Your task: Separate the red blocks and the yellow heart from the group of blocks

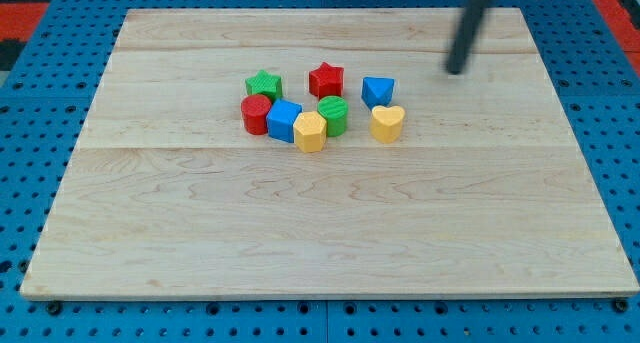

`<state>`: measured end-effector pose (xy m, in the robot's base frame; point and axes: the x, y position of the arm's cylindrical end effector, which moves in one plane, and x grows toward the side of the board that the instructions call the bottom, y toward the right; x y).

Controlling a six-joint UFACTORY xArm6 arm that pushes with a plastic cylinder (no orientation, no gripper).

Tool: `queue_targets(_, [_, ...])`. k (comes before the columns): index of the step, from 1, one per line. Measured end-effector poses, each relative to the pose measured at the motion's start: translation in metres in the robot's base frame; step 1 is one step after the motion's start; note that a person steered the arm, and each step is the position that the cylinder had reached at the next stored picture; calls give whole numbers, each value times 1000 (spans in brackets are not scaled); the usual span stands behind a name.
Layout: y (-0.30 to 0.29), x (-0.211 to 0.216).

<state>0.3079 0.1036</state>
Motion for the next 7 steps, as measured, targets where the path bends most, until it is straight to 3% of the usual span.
queue_targets(2, [-94,73])
queue_targets(3, [-86,23])
queue_targets(5, [-163,-36])
queue_targets(6, [-194,1])
queue_targets(7, [-188,45])
